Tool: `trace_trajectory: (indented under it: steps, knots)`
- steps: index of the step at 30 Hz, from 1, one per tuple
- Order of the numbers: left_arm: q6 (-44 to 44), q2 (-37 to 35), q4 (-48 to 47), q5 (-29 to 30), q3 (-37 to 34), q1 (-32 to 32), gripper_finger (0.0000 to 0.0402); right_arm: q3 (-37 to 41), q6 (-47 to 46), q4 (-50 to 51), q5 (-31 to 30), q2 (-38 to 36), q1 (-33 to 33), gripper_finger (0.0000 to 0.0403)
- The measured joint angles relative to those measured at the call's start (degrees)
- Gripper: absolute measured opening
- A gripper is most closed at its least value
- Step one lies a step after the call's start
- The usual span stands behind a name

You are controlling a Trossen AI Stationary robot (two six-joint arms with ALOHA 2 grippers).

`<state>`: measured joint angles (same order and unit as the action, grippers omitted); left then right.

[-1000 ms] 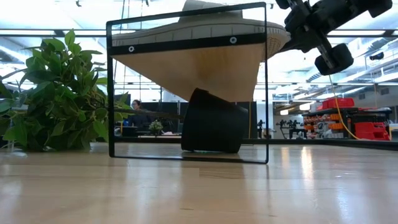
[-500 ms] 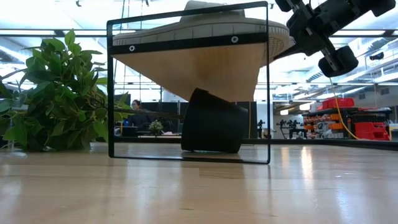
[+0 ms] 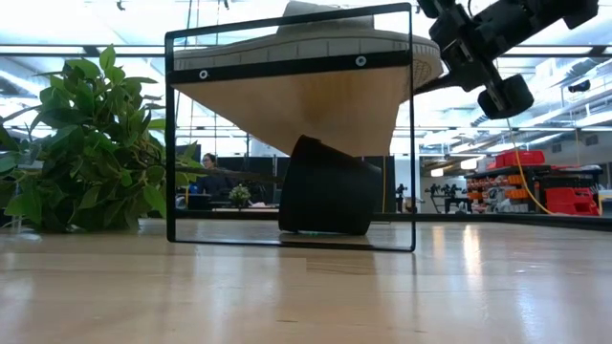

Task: Pick and place slides into the shelf
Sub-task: Put the gray slide on the shelf

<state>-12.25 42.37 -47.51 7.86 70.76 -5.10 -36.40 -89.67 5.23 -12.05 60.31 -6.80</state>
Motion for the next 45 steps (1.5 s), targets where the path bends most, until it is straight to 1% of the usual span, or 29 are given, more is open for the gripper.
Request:
trace_trajectory:
  steps: [7, 11, 19, 23, 29, 36, 42, 45]
  knots:
    - [0.0, 0.0, 0.0, -0.01, 0.0, 0.0, 0.0036, 0.03, -0.66, -0.48, 2.08, 3.14, -0.03, 0.0167]
    - [0.0, 0.0, 0.01, -0.02, 0.0, 0.0, 0.0032, 0.04, -0.51, -2.95, 2.21, 4.46, -0.03, 0.0183]
    - [-0.09, 0.0, -0.12, -0.02, 0.0, 0.0, 0.0043, 0.04, 1.18, -2.92, 3.13, 3.38, -0.08, 0.021]
    - [-0.27, 0.0, -0.89, -0.02, 0.0, 0.0, 0.0042, 0.04, 0.94, 0.01, 3.24, 2.72, -0.08, 0.0221]
    - [-0.33, 0.0, -1.06, -0.02, 0.0, 0.0, 0.0033, 0.04, -0.24, 3.07, 5.22, 2.6, -0.1, 0.0236]
    - [-0.57, 0.0, -1.33, -0.02, 0.0, 0.0, 0.0039, 0.04, -0.27, 4.84, 6.63, -1.34, -0.15, 0.025]
    - [-0.56, 0.0, -1.4, -0.02, 0.0, 0.0, 0.0042, 0.04, -2.2, 13.77, 6.6, -6.99, -0.14, 0.0252]
    - [-0.57, 0.0, -1.91, -0.04, 0.0, 0.0, 0.0037, 0.04, -2.71, 15.63, 6.16, -9.79, -0.14, 0.0249]
